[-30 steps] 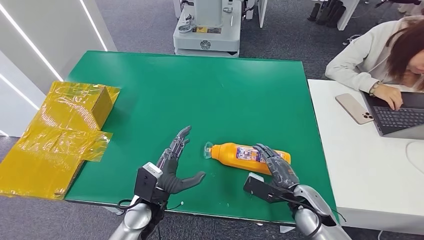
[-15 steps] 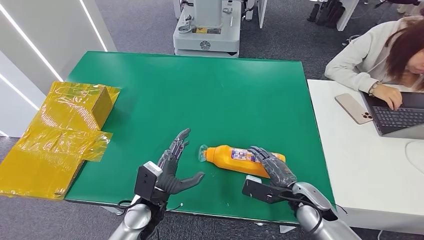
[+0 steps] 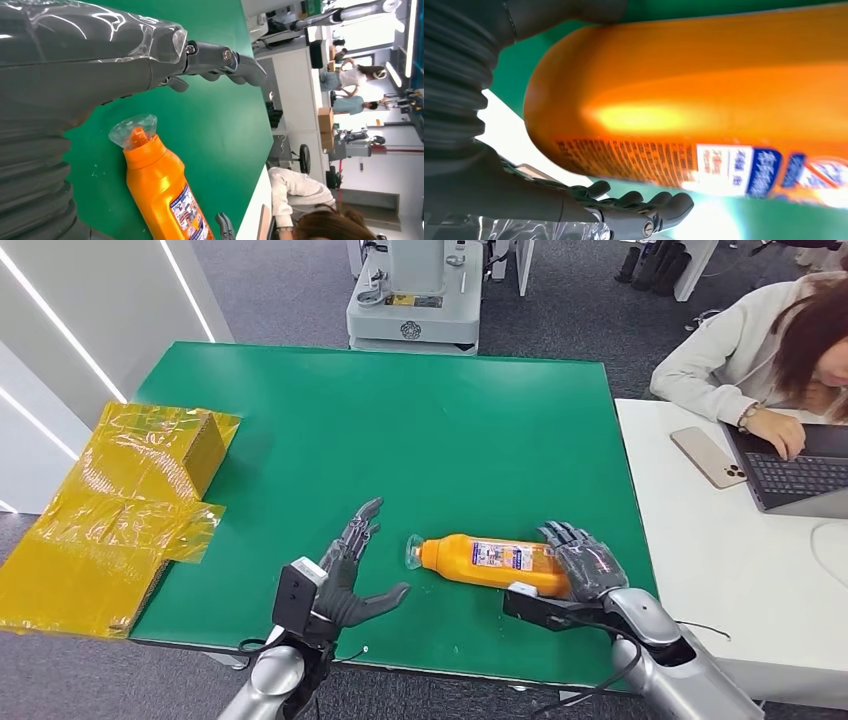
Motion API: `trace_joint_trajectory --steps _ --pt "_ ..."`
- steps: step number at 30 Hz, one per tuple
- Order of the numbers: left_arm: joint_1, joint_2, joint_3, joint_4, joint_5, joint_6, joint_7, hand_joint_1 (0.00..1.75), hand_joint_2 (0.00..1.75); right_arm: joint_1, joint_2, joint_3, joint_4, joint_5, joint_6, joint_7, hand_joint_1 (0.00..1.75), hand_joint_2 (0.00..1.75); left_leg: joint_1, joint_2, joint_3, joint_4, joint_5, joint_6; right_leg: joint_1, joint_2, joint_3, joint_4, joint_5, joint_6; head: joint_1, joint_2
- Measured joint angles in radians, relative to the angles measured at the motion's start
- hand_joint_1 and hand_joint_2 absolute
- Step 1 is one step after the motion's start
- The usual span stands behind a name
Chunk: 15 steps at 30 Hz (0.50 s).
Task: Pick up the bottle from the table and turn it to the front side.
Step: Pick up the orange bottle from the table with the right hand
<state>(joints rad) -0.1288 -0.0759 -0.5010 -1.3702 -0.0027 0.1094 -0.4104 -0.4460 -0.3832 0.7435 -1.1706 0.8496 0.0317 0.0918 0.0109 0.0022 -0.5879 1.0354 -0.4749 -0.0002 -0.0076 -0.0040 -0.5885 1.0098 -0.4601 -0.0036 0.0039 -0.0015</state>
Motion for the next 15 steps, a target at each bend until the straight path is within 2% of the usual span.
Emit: trace_joint_trajectory --steps 2,4,6,8,12,14,15 --pt "0.0 -0.001 0.0 0.001 0.0 -0.005 0.002 0.0 1.75 -0.005 -0.002 0.002 0.01 -0.005 0.013 -0.001 0.0 1.75 0.0 0.0 0.0 0.0 0.0 0.0 0.0 0.0 0.0 0.0 0.0 0.0 0.0 0.0" --pt "0.0 -0.001 0.0 0.001 0.0 -0.008 0.003 0.0 1.75 -0.007 -0.004 0.003 0.015 -0.021 0.03 -0.006 0.09 1.75 0.0 0.0 0.0 0.0 0.0 0.0 0.0 0.0 0.0 0.0 0.0 0.0 0.0 0.0" --pt "0.0 -0.001 0.0 0.002 0.0 -0.01 0.003 0.0 1.75 -0.007 -0.007 0.003 0.018 -0.043 0.047 -0.015 0.83 1.75 0.0 0.0 0.0 0.0 0.0 0.0 0.0 0.0 0.0 0.0 0.0 0.0 0.0 0.0" --pt "0.0 0.0 0.0 0.004 0.0 -0.012 0.005 0.0 1.75 -0.005 -0.009 0.003 0.022 -0.064 0.056 -0.024 1.49 1.75 0.0 0.0 0.001 0.0 0.0 0.0 0.0 0.0 0.0 0.0 0.0 0.0 0.0 0.0" --pt "0.0 0.0 0.0 0.004 0.0 -0.02 0.009 0.0 1.75 0.003 -0.013 -0.004 0.027 -0.111 0.069 -0.049 1.44 1.75 0.0 0.001 0.001 0.0 0.0 0.0 0.0 0.0 0.001 0.0 0.0 0.0 0.0 0.0" --pt "0.0 0.0 0.0 0.005 0.0 -0.026 0.01 0.0 1.75 0.005 -0.017 -0.011 0.028 -0.128 0.071 -0.06 1.5 1.75 0.0 0.0 0.001 0.0 0.0 0.0 0.0 0.0 0.001 0.0 0.0 0.0 0.0 0.0" --pt "0.0 0.0 0.0 0.005 0.0 -0.03 0.01 0.0 1.75 0.007 -0.019 -0.014 0.028 -0.135 0.07 -0.065 1.58 1.75 0.0 0.0 0.002 0.0 0.0 0.0 0.0 0.0 0.001 0.0 0.0 0.0 0.0 0.0"
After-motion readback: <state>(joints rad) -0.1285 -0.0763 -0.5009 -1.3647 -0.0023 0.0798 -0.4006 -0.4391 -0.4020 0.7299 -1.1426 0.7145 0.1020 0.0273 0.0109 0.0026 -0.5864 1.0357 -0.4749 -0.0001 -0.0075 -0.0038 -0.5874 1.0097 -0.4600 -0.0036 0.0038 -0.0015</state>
